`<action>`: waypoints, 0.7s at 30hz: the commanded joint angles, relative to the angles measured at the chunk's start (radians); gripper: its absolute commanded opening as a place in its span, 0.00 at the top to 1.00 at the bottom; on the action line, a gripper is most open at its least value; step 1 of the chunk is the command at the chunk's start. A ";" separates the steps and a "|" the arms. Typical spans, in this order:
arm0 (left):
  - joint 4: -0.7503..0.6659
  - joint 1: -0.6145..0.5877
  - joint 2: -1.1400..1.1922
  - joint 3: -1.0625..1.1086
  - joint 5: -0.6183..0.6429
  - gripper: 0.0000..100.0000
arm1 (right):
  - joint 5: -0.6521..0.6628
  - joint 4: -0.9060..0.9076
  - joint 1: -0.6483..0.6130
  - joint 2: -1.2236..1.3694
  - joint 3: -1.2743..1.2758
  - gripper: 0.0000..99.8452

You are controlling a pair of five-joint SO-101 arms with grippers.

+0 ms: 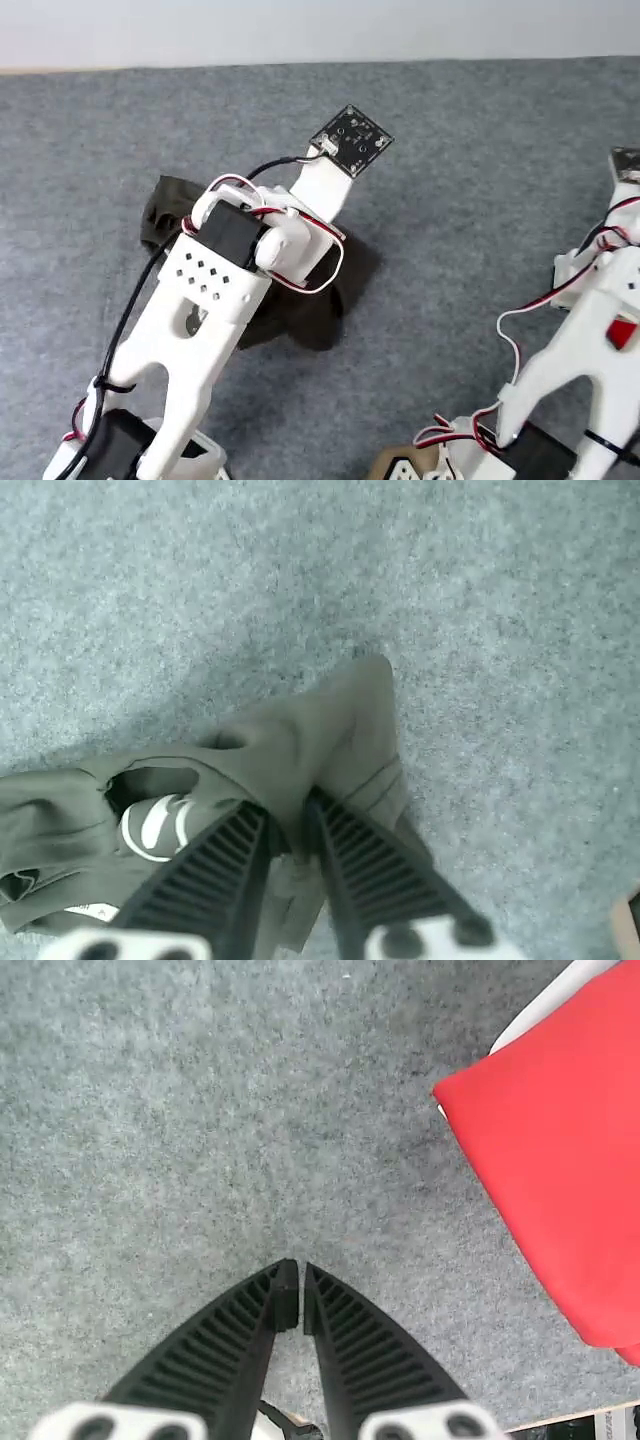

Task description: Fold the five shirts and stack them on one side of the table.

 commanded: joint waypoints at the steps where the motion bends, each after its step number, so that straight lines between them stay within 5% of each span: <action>1: -0.012 0.006 -0.048 -0.039 0.025 0.83 | 0.006 0.042 -0.008 -0.041 -0.008 0.98; 10: -0.014 -0.058 -0.048 -0.038 0.029 0.82 | 0.006 0.042 -0.074 -0.065 -0.009 0.98; 16: -0.025 -0.379 -0.029 -0.019 0.028 0.82 | -0.002 0.042 -0.435 -0.143 -0.005 0.98; 21: -0.025 -0.651 0.021 -0.012 -0.018 0.82 | -0.133 0.028 -0.674 -0.048 -0.035 0.98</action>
